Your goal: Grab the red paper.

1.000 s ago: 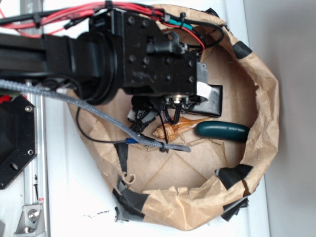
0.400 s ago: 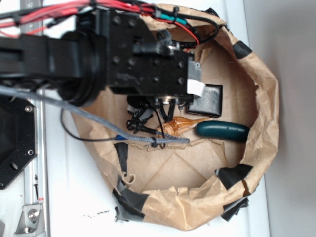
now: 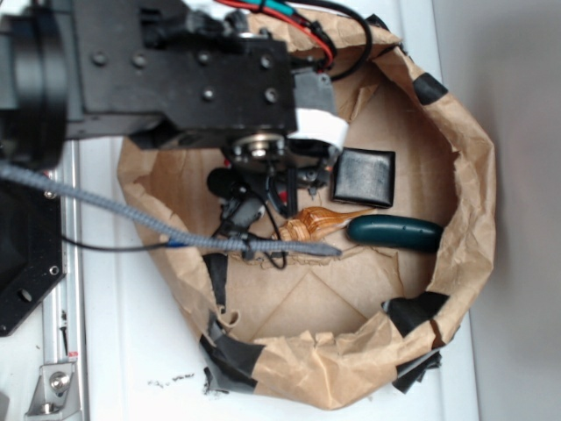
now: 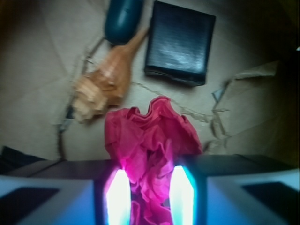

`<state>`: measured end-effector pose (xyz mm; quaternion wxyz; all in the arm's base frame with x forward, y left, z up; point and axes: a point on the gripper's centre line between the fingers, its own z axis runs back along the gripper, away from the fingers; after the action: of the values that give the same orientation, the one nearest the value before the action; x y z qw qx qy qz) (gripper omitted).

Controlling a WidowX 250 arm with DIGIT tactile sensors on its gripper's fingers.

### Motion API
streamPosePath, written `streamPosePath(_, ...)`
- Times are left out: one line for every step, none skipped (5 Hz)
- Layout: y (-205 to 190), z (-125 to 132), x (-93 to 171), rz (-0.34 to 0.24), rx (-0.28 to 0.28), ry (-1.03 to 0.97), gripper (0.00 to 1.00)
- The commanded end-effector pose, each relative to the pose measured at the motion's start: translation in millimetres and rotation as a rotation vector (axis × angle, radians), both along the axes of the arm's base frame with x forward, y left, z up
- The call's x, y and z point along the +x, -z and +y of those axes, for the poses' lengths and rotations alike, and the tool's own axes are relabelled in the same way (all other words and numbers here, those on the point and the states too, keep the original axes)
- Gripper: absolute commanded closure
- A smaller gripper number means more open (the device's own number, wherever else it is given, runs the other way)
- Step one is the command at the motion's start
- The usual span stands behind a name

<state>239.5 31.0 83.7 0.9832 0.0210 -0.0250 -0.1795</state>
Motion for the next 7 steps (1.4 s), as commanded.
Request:
streamPosePath(-61.1, -15.9, 11.0, -0.16, -0.072, -0.137, 1.0)
streamPosePath(-64.8, -26.4, 16.6, -0.153, -0.085, -0.159, 1.0)
streamPosePath(-54.3, -23.3, 18.4, -0.127, -0.075, -0.171, 1.0)
streamPosePath(-50.8, -25.3, 18.5, -0.114, -0.087, -0.192, 1.0)
streamPosePath(-63.6, -31.8, 12.2, -0.129, -0.132, -0.204, 1.0)
streamPosePath(-75.0, -28.1, 11.8, -0.16, -0.09, -0.236, 1.0)
streamPosePath(-88.0, -30.3, -3.5, -0.112, -0.029, -0.327, 1.0)
